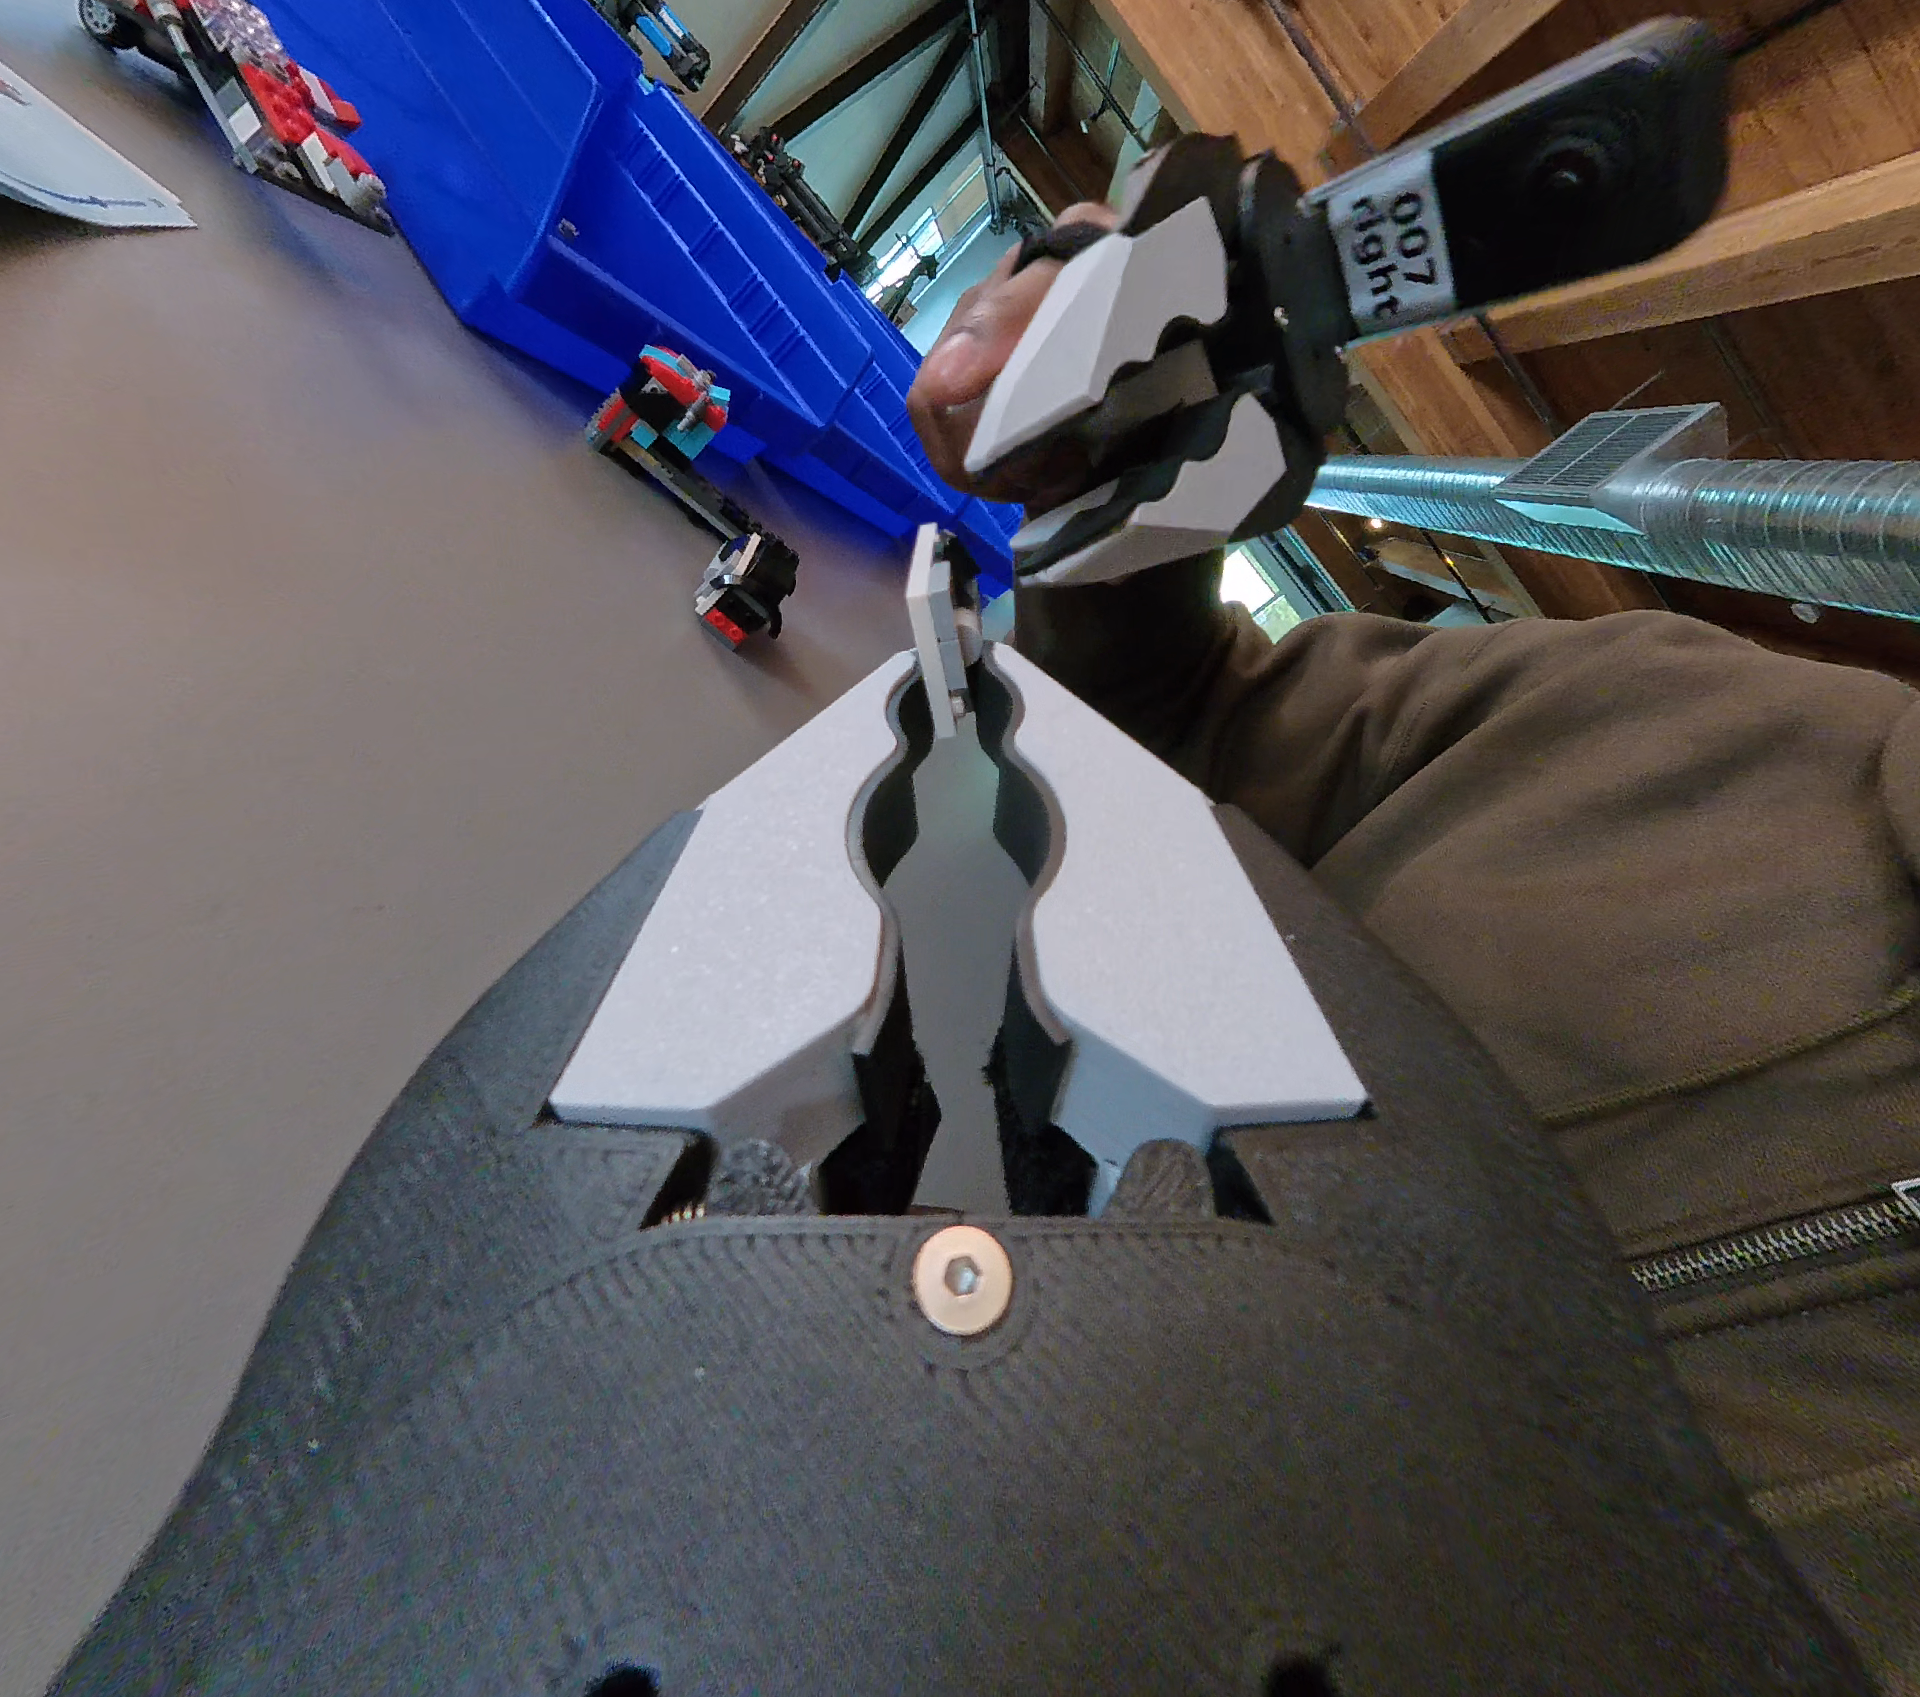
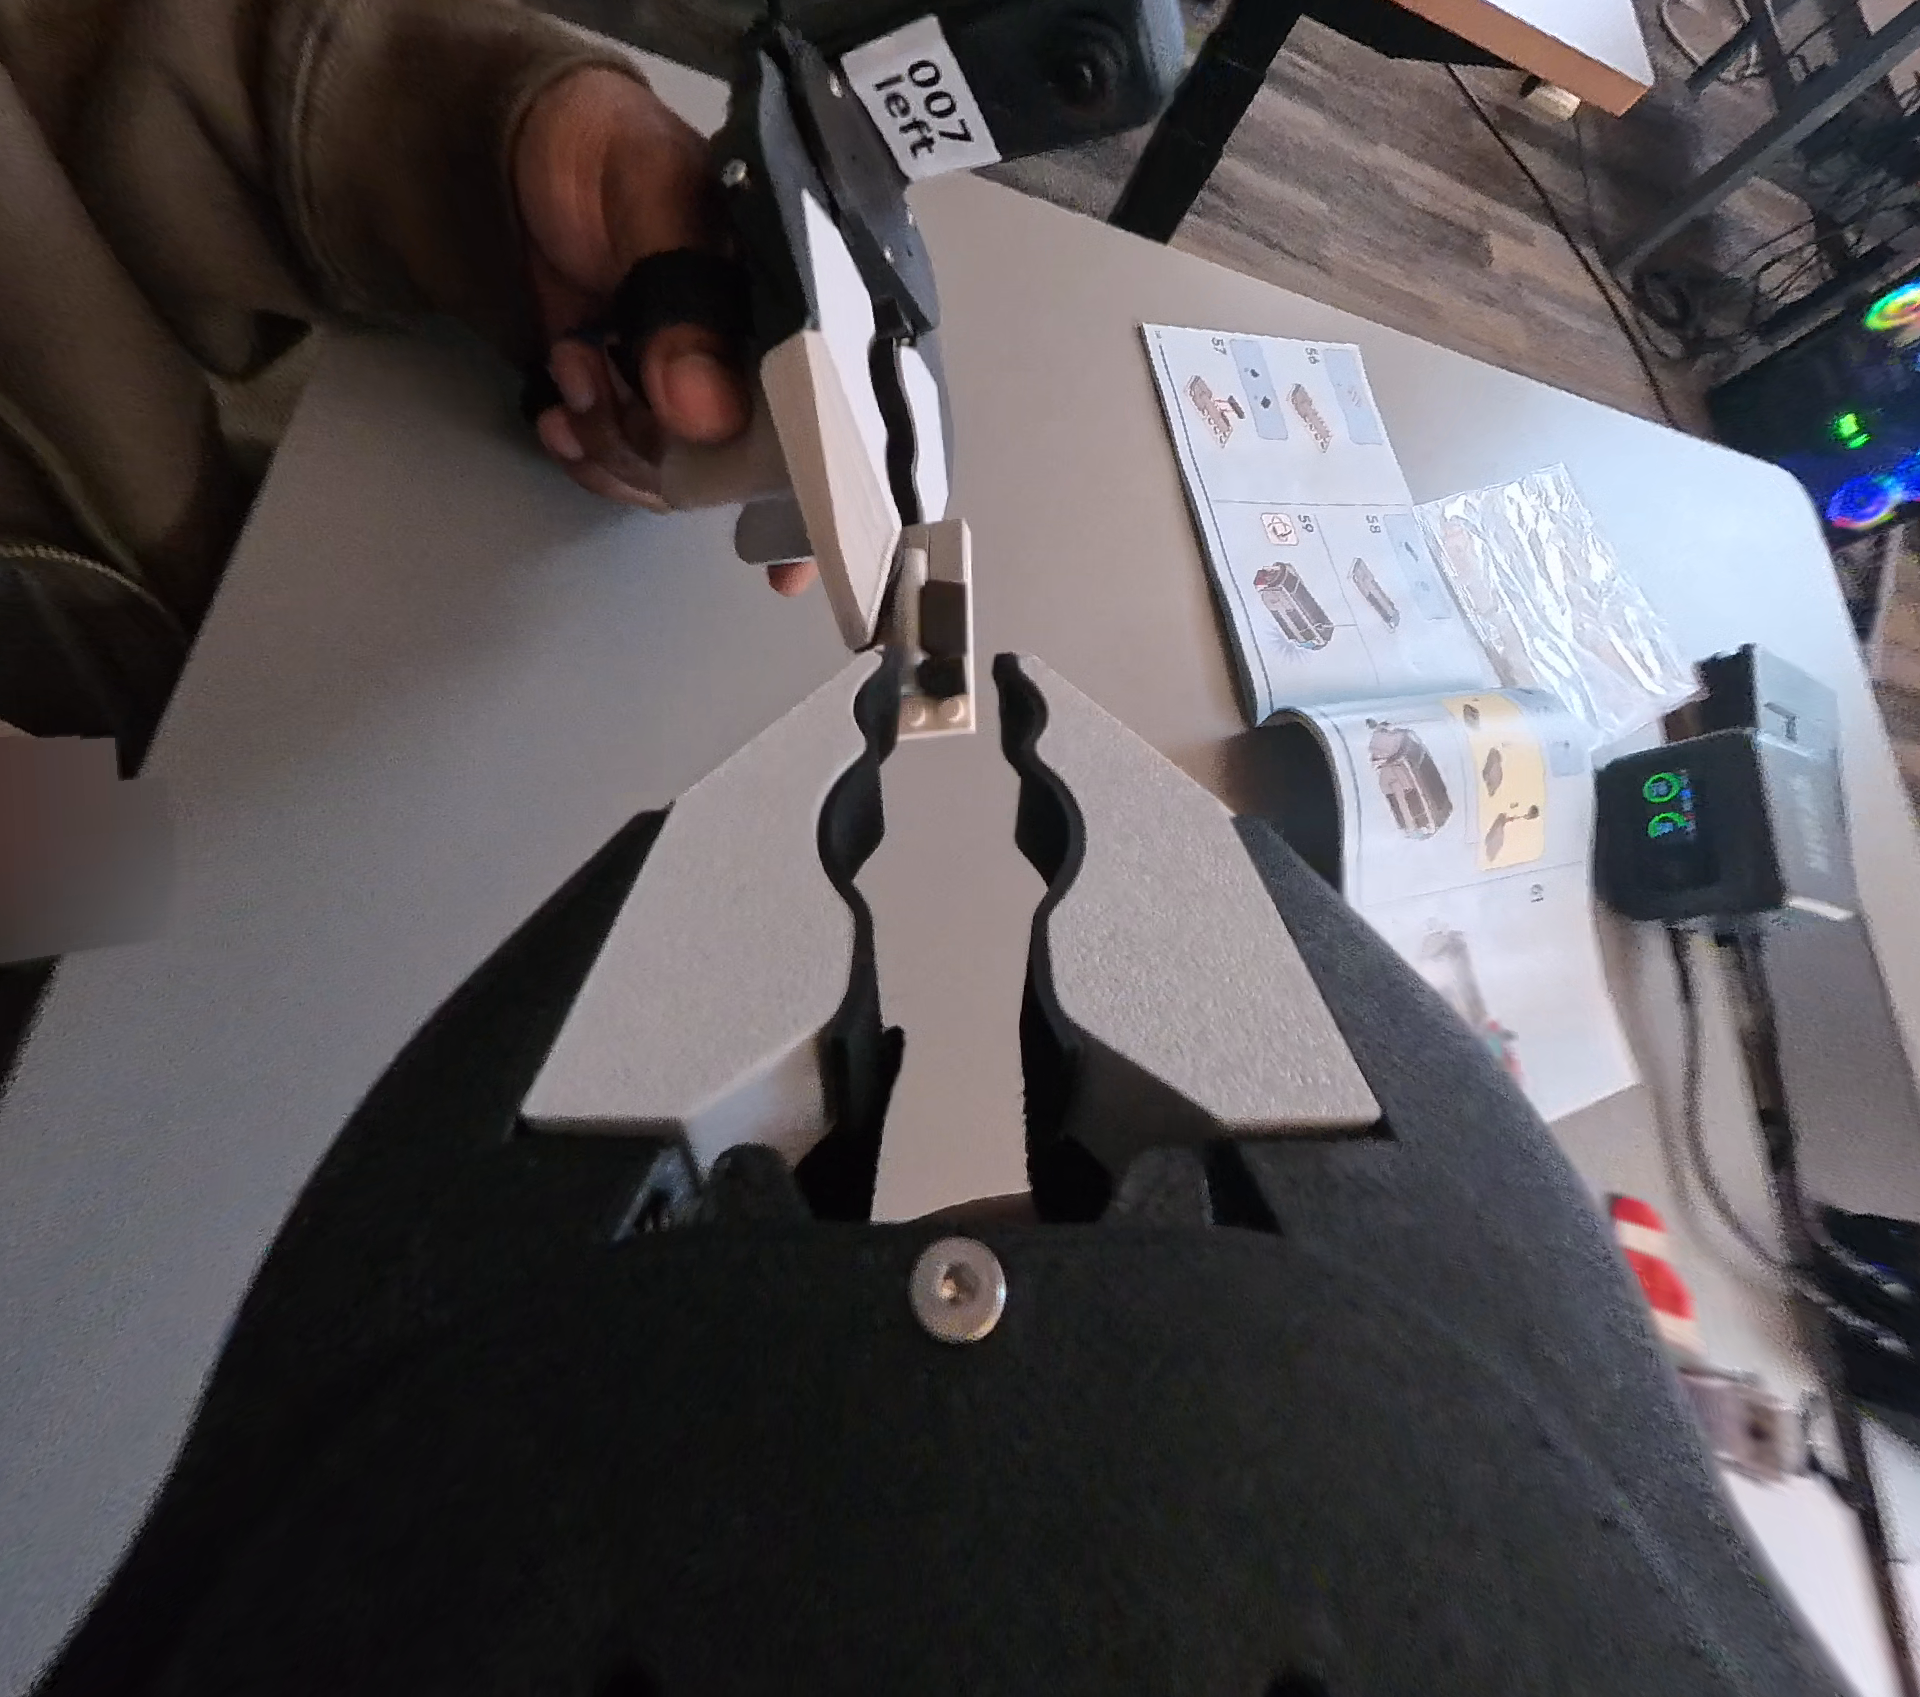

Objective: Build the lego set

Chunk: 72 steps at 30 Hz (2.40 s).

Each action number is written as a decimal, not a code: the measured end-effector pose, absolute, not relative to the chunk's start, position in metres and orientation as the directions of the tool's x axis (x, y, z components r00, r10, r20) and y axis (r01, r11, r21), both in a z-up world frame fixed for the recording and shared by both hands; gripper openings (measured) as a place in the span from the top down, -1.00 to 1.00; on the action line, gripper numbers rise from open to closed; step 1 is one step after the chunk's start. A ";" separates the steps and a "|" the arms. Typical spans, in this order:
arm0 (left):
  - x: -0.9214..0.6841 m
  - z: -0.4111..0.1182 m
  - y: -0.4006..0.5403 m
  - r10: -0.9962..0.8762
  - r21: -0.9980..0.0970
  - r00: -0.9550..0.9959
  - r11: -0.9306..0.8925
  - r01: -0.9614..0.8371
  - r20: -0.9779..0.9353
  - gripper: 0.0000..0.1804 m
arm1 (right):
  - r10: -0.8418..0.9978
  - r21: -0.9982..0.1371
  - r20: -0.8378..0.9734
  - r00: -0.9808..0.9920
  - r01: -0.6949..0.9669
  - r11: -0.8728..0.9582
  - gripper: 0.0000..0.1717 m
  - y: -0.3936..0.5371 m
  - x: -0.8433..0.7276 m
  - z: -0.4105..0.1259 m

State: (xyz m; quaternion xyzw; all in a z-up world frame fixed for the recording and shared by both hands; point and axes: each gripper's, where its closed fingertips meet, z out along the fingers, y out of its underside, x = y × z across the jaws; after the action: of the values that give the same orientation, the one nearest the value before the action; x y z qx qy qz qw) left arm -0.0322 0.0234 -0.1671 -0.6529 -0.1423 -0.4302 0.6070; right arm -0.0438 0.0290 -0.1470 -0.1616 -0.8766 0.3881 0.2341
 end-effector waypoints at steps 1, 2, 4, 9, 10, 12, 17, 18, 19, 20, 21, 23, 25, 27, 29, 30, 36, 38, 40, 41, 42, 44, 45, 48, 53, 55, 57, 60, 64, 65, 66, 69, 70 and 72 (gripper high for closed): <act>-0.032 -0.166 0.023 -0.345 -0.674 0.590 -0.217 0.706 0.730 0.92 | 0.495 -0.784 0.239 -0.835 0.134 0.606 0.75 0.031 -0.044 -0.146; -0.032 -0.164 0.022 -0.353 -0.677 0.591 -0.212 0.705 0.725 0.92 | 0.526 -0.815 0.181 -0.831 0.173 0.553 0.74 0.031 -0.043 -0.145; -0.031 -0.162 0.021 -0.368 -0.684 0.593 -0.202 0.701 0.716 0.92 | 0.577 -0.865 0.046 -0.816 0.256 0.431 0.72 0.032 -0.041 -0.142; -0.028 -0.155 0.019 -0.406 -0.707 0.604 -0.178 0.684 0.686 0.92 | 0.652 -0.890 -0.250 -0.715 0.435 0.136 0.68 0.038 -0.041 -0.138; -0.027 -0.154 0.019 -0.412 -0.712 0.606 -0.175 0.680 0.680 0.92 | 0.656 -0.880 -0.311 -0.688 0.469 0.074 0.67 0.038 -0.041 -0.137; -0.026 -0.152 0.018 -0.424 -0.722 0.612 -0.165 0.672 0.667 0.92 | 0.651 -0.859 -0.403 -0.643 0.511 -0.026 0.66 0.039 -0.041 -0.136; -0.022 -0.148 0.017 -0.445 -0.739 0.621 -0.158 0.654 0.645 0.92 | 0.604 -0.811 -0.530 -0.595 0.563 -0.158 0.63 0.038 -0.037 -0.135; -0.022 -0.148 0.017 -0.448 -0.743 0.623 -0.158 0.651 0.641 0.92 | 0.592 -0.805 -0.543 -0.595 0.568 -0.168 0.63 0.036 -0.036 -0.135; -0.021 -0.147 0.017 -0.451 -0.746 0.625 -0.157 0.647 0.637 0.92 | 0.584 -0.800 -0.553 -0.595 0.575 -0.172 0.63 0.035 -0.035 -0.136; -0.020 -0.147 0.017 -0.453 -0.749 0.627 -0.157 0.644 0.634 0.92 | 0.578 -0.796 -0.558 -0.595 0.580 -0.172 0.63 0.033 -0.034 -0.136; -0.020 -0.147 0.017 -0.455 -0.752 0.630 -0.157 0.640 0.630 0.92 | 0.573 -0.794 -0.562 -0.597 0.584 -0.170 0.63 0.031 -0.033 -0.137; -0.018 -0.146 0.016 -0.459 -0.757 0.632 -0.156 0.634 0.624 0.92 | 0.564 -0.790 -0.567 -0.600 0.590 -0.167 0.63 0.029 -0.032 -0.137; -0.017 -0.146 0.016 -0.463 -0.762 0.635 -0.156 0.629 0.619 0.92 | 0.554 -0.788 -0.572 -0.605 0.593 -0.166 0.64 0.026 -0.031 -0.137; -0.016 -0.145 0.016 -0.468 -0.765 0.636 -0.156 0.624 0.614 0.92 | 0.548 -0.786 -0.576 -0.606 0.596 -0.167 0.68 0.025 -0.031 -0.137; -0.015 -0.145 0.015 -0.473 -0.771 0.638 -0.157 0.618 0.608 0.92 | 0.534 -0.783 -0.584 -0.611 0.598 -0.171 0.73 0.024 -0.030 -0.136; -0.014 -0.145 0.015 -0.475 -0.774 0.640 -0.158 0.613 0.604 0.92 | 0.531 -0.782 -0.586 -0.613 0.599 -0.171 0.76 0.023 -0.029 -0.136; -0.012 -0.147 0.016 -0.468 -0.805 0.676 -0.152 0.573 0.569 0.92 | 0.517 -0.782 -0.587 -0.623 0.601 -0.163 0.86 0.019 -0.026 -0.135; -0.010 -0.147 0.016 -0.466 -0.824 0.697 -0.145 0.548 0.545 0.92 | 0.513 -0.781 -0.589 -0.624 0.602 -0.164 0.86 0.018 -0.025 -0.135; -0.010 -0.146 0.016 -0.465 -0.841 0.716 -0.135 0.524 0.521 0.92 | 0.508 -0.783 -0.589 -0.628 0.600 -0.167 0.87 0.017 -0.024 -0.134; -0.009 -0.146 0.015 -0.465 -0.849 0.724 -0.131 0.513 0.509 0.92 | 0.504 -0.783 -0.590 -0.630 0.598 -0.169 0.87 0.017 -0.023 -0.134; -0.009 -0.146 0.015 -0.465 -0.856 0.732 -0.126 0.502 0.498 0.92 | 0.500 -0.784 -0.591 -0.633 0.597 -0.170 0.87 0.017 -0.022 -0.133; -0.008 -0.146 0.015 -0.466 -0.864 0.741 -0.122 0.488 0.484 0.92 | 0.498 -0.787 -0.588 -0.638 0.593 -0.170 0.87 0.016 -0.021 -0.133; -0.007 -0.145 0.014 -0.468 -0.867 0.742 -0.122 0.484 0.480 0.92 | 0.497 -0.790 -0.585 -0.641 0.590 -0.169 0.88 0.016 -0.021 -0.133; -0.006 -0.145 0.013 -0.476 -0.872 0.743 -0.121 0.474 0.470 0.92 | 0.493 -0.797 -0.576 -0.651 0.582 -0.162 0.88 0.015 -0.018 -0.132; -0.004 -0.145 0.012 -0.480 -0.884 0.754 -0.118 0.452 0.450 0.92 | 0.497 -0.799 -0.574 -0.651 0.579 -0.165 0.89 0.013 -0.017 -0.131; -0.004 -0.145 0.011 -0.480 -0.889 0.758 -0.117 0.443 0.441 0.92 | 0.496 -0.796 -0.578 -0.648 0.582 -0.167 0.89 0.013 -0.016 -0.132; -0.003 -0.146 0.011 -0.478 -0.894 0.764 -0.119 0.432 0.433 0.92 | 0.496 -0.791 -0.583 -0.643 0.588 -0.167 0.89 0.012 -0.016 -0.132; -0.003 -0.147 0.011 -0.476 -0.900 0.771 -0.120 0.419 0.423 0.91 | 0.503 -0.786 -0.588 -0.633 0.594 -0.171 0.89 0.012 -0.015 -0.133; 0.000 -0.147 0.010 -0.484 -0.908 0.775 -0.118 0.401 0.406 0.91 | 0.503 -0.779 -0.596 -0.626 0.602 -0.175 0.89 0.011 -0.012 -0.132; 0.001 -0.146 0.010 -0.490 -0.910 0.774 -0.116 0.398 0.401 0.91 | 0.500 -0.779 -0.598 -0.627 0.602 -0.176 0.89 0.011 -0.011 -0.132; 0.002 -0.145 0.010 -0.495 -0.912 0.773 -0.112 0.395 0.396 0.91 | 0.497 -0.778 -0.599 -0.627 0.603 -0.177 0.89 0.011 -0.010 -0.131; 0.005 -0.144 0.009 -0.508 -0.919 0.774 -0.106 0.379 0.378 0.91 | 0.497 -0.782 -0.594 -0.632 0.598 -0.174 0.89 0.010 -0.006 -0.129; 0.007 -0.143 0.009 -0.514 -0.921 0.773 -0.102 0.375 0.372 0.91 | 0.497 -0.786 -0.590 -0.636 0.594 -0.173 0.90 0.009 -0.005 -0.128; 0.009 -0.142 0.008 -0.527 -0.925 0.770 -0.097 0.367 0.360 0.91 | 0.504 -0.799 -0.572 -0.647 0.579 -0.164 0.90 0.009 -0.003 -0.127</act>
State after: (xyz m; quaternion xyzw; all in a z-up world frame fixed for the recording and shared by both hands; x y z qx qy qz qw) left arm 0.0095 0.0077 -0.1419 -0.6611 0.0606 -0.3338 0.6692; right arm -0.0029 0.0089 -0.1272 -0.4193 -0.6460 0.6372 -0.0293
